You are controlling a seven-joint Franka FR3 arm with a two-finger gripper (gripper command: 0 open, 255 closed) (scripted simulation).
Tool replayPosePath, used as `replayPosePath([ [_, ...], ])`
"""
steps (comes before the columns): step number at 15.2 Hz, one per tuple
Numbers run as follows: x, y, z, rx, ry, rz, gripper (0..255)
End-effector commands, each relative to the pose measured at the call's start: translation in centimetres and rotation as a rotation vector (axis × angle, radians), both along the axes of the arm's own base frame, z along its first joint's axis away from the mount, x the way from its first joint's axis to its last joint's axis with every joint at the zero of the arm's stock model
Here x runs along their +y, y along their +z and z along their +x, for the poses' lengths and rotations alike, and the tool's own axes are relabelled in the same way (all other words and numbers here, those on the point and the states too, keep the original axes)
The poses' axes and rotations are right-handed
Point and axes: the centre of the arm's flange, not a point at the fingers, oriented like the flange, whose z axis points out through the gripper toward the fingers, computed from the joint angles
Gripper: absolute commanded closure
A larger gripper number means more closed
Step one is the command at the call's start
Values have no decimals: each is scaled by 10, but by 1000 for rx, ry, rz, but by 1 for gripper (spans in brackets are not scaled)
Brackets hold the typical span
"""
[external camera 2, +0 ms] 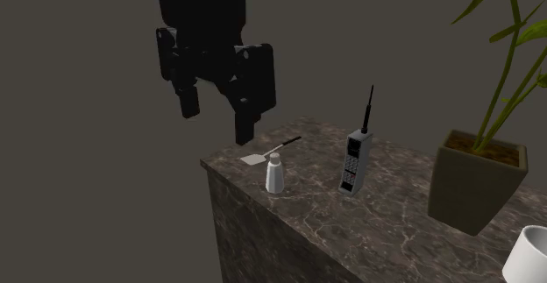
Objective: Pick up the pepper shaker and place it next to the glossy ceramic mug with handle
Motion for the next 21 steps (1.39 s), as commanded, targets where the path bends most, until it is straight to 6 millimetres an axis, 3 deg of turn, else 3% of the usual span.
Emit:
replayPosePath([
  [1, 0, 0, 0, 0, 0, 0, 0],
  [21, 89, -140, 221, 43, -82, -163, 0],
])
